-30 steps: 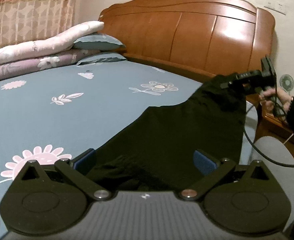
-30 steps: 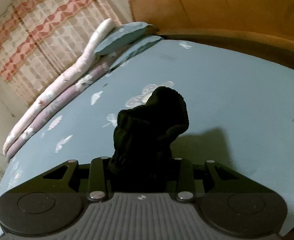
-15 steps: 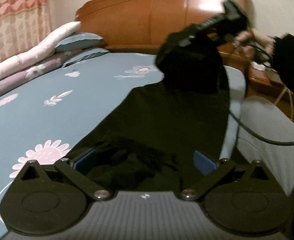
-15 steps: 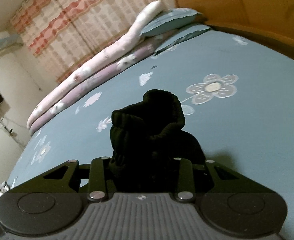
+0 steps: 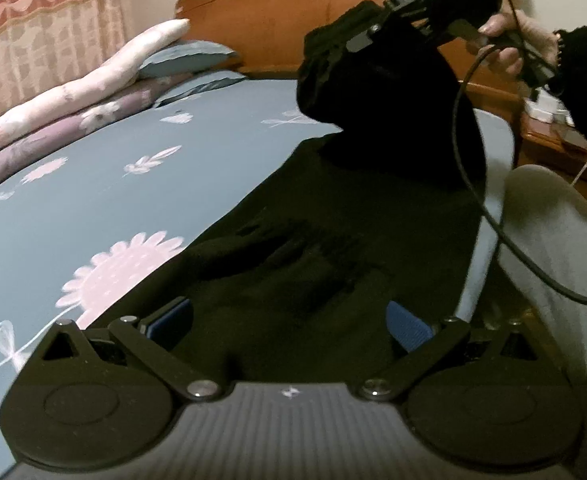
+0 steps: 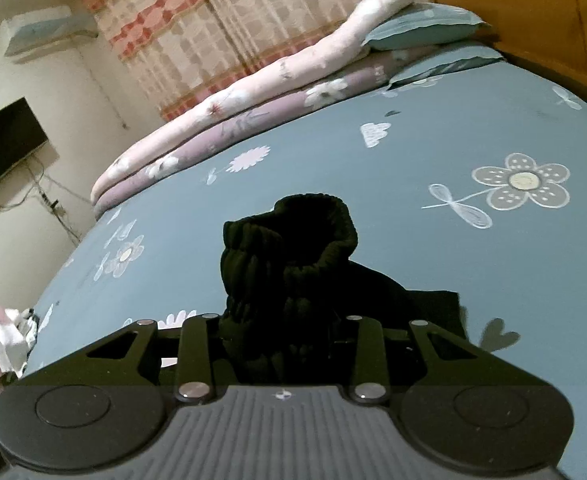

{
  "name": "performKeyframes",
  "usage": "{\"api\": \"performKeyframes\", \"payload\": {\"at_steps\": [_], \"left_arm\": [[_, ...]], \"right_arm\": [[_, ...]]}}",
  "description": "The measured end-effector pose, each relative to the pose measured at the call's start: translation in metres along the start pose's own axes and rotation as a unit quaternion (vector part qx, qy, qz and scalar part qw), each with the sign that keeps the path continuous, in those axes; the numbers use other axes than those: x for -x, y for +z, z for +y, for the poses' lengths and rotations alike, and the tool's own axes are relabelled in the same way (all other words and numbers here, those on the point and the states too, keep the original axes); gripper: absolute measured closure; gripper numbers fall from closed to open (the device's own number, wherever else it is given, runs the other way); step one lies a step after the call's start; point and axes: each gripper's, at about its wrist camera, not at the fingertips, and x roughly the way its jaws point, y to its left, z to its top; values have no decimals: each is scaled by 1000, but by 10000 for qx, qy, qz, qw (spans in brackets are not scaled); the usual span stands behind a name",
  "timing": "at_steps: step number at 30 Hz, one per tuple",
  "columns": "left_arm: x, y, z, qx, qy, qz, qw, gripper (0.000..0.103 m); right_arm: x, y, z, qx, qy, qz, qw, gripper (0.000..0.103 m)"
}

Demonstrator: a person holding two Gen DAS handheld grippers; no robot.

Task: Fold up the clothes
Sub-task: 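Lift the black knit item above the shorts with the right gripper, then lower the knit item onto the shorts and open the right gripper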

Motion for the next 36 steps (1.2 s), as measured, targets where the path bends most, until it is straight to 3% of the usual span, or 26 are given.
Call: {"api": "performKeyframes", "payload": {"at_steps": [10,26,36], "left_arm": [[22,-1,12,137,138,-310,9993,1],[36,-6,28,369,329,-468,9977,1],[48,-12,42,626,534,-567,9950,1]], "right_arm": [[-17,3,49,442,202,181,9987,67],[-50,-4,141,1411,619,364,9874,67],[-63,-53,193,2696,222,91,9627,68]]}}
